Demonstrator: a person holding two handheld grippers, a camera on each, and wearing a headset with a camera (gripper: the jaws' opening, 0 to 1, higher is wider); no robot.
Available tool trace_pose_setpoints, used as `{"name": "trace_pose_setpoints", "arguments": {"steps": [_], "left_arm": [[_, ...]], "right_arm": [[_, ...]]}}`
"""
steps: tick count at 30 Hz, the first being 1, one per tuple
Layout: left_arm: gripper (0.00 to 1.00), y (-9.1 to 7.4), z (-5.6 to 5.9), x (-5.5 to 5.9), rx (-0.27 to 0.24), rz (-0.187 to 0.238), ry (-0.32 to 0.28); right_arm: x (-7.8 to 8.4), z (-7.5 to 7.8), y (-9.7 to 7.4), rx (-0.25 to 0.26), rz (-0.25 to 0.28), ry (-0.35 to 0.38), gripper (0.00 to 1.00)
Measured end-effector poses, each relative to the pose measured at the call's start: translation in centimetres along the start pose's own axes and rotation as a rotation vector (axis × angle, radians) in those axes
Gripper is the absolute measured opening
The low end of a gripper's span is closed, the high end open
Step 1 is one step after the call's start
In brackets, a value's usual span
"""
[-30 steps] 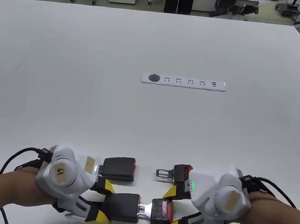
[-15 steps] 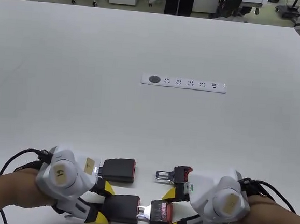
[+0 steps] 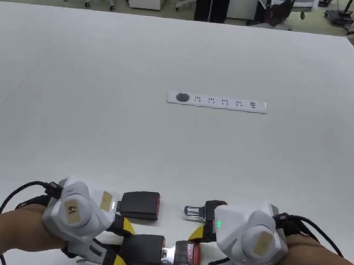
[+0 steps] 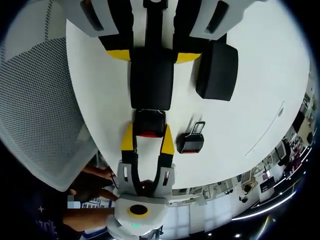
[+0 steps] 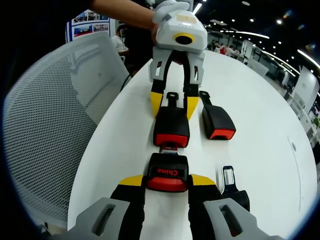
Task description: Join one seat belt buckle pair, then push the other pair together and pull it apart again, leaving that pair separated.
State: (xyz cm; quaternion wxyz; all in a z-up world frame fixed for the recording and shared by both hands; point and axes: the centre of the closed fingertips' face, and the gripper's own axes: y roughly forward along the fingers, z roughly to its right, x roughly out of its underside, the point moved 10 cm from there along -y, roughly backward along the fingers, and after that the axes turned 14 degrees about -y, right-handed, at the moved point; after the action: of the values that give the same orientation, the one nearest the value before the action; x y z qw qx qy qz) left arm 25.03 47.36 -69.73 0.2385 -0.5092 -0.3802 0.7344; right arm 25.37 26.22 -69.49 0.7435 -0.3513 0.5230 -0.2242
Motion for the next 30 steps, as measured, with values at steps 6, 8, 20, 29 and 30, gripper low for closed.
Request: {"name": "trace_pose_setpoints", "arguments": {"steps": [6, 8, 20, 29, 30], "left_arm": [[0.30, 0.0, -0.1, 0.0, 0.001, -0.007, 0.004], [0.30, 0.0, -0.1, 0.0, -0.001, -0.010, 0.004], [0.30, 0.1, 0.2, -0.1, -0.015, -0.010, -0.008], [0.30, 0.1, 0.0, 0.0, 0.004, -0.027, 0.029], [0.31, 0.1, 0.0, 0.0, 0.008, -0.030, 0.035]], "right_arm": [[-0.5, 0.2, 1.0, 0.008, 0.008, 0.010, 0.29], [-0.4, 0.3, 1.0, 0.004, 0.002, 0.008, 0.29], [-0.4, 0.2, 2.1, 0.010, 0.003, 0.006, 0.29], [-0.2, -0.2, 1.6, 0.003, 0.010, -0.007, 0.29], [-0.1, -0.3, 1.5, 0.001, 0.012, -0.010, 0.29]]}}
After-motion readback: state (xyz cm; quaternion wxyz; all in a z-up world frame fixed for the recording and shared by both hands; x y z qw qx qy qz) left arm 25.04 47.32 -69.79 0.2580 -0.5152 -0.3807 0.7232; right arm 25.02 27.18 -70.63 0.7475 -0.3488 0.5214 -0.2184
